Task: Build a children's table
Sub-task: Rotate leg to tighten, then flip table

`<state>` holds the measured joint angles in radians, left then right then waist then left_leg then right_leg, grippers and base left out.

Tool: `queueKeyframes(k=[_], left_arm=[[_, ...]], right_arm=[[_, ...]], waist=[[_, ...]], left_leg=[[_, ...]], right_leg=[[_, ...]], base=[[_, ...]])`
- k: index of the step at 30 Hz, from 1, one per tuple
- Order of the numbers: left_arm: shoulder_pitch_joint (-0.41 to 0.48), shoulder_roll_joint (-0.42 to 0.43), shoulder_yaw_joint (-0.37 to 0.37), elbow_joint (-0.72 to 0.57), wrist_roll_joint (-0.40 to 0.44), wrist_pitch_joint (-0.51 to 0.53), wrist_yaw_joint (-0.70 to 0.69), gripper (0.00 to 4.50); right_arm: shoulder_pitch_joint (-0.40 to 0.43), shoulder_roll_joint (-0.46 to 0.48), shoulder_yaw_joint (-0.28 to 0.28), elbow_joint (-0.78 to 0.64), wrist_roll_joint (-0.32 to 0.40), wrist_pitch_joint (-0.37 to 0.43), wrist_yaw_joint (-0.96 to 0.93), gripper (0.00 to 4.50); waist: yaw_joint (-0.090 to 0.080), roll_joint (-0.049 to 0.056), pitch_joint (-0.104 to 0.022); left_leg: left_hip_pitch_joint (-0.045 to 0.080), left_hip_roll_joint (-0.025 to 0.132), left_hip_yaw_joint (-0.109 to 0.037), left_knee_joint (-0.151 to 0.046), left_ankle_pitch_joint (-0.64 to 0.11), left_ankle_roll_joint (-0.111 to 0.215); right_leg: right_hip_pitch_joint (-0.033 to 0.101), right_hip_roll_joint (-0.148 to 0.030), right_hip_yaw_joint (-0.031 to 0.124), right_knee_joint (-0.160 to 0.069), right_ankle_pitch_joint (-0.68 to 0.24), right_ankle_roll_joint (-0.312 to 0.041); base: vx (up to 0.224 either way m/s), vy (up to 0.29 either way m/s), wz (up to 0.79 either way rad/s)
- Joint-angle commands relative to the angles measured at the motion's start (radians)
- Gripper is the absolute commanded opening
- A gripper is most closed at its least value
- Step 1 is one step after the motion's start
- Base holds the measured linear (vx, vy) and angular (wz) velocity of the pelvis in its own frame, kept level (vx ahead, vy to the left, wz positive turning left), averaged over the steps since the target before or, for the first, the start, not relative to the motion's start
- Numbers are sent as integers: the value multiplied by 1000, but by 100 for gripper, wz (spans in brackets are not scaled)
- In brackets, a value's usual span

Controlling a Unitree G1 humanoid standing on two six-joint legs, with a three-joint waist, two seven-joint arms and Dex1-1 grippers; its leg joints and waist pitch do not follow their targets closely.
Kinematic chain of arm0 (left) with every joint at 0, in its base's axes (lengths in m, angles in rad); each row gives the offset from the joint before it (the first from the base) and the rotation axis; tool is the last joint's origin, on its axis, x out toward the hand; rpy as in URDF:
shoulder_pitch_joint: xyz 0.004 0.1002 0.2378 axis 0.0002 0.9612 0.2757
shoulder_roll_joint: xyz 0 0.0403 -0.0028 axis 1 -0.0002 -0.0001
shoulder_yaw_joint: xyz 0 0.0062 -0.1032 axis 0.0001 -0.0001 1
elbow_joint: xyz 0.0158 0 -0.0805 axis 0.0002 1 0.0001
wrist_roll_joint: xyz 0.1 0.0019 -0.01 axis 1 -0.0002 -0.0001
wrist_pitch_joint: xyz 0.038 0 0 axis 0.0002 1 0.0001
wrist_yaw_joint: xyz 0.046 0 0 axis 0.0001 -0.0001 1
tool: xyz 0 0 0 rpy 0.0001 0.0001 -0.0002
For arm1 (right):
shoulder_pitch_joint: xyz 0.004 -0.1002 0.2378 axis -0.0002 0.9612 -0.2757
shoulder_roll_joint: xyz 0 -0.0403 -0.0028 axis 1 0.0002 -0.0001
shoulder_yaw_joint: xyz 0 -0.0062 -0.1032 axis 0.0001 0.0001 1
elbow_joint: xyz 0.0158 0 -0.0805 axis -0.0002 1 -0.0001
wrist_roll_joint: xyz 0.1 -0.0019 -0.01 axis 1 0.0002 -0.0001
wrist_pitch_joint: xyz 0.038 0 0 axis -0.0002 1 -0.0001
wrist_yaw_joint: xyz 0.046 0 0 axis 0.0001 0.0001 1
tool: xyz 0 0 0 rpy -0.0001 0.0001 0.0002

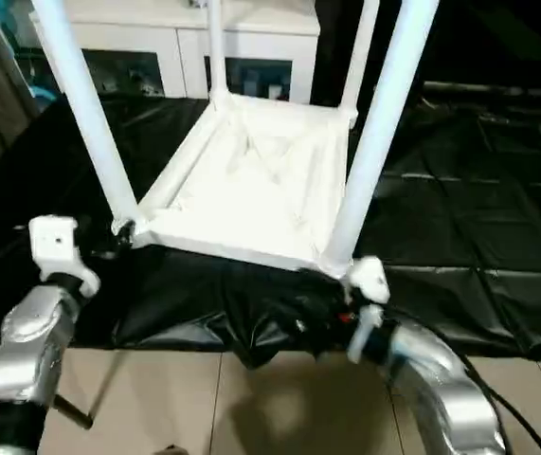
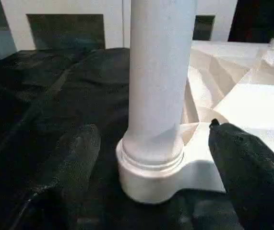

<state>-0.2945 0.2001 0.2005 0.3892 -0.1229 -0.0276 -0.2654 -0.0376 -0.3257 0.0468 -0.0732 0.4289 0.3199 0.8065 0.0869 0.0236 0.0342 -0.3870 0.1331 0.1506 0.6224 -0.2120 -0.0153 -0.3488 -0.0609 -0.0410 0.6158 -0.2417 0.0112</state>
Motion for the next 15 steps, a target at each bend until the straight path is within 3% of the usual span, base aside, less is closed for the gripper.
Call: queueKeyframes(k=[1,2,3,5,7,8,11,15], left_arm=[[-44,21,7,60,-4,-22,-17,444],[-107,41,9,158,-3,-43,-28,447],[-125,45,12,186,-3,-51,-33,447],[-186,56,18,274,-4,-71,-52,447],[-241,64,20,350,-9,-85,-71,447],[-260,67,18,377,-10,-89,-80,447],[-314,74,7,453,-4,-106,-97,447],[-362,78,-3,548,5,-129,-127,429]], right_arm=[[-35,12,10,27,-18,-15,-19,450],[-82,35,19,57,-24,-9,-26,450],[-92,37,25,65,-33,-13,-31,450],[-111,42,35,87,-35,-20,-24,450],[-125,47,43,108,-39,-27,-17,450],[-130,50,46,116,-43,-32,-15,450],[-152,64,48,147,-54,-47,-14,450],[-179,82,65,182,-58,-68,-7,450]], waist=[[-1,3,-48],[-1,-3,-44],[1,2,-46],[3,-12,-44],[5,-8,-48],[7,-9,-50],[6,-14,-52],[7,-13,-51]], left_leg=[[26,99,-43,-94,-163,52],[25,95,-42,-97,-172,49],[29,99,-43,-99,-187,35],[28,103,-41,-101,-166,33],[32,98,-38,-98,-156,31],[29,105,-40,-99,-127,30],[26,103,-36,-94,-89,52],[27,102,-34,-93,-102,64]], right_leg=[[17,-105,46,-54,104,-250],[15,-104,47,-56,68,-247],[16,-108,48,-56,43,-244],[18,-108,48,-56,61,-241],[15,-107,48,-54,69,-241],[19,-112,46,-47,116,-246],[21,-114,44,-41,188,-260],[19,-116,44,-43,176,-273]], base=[[0,0,0],[0,0,0],[0,0,0],[0,0,0],[0,0,0],[0,0,0],[0,0,0],[0,0,0]])
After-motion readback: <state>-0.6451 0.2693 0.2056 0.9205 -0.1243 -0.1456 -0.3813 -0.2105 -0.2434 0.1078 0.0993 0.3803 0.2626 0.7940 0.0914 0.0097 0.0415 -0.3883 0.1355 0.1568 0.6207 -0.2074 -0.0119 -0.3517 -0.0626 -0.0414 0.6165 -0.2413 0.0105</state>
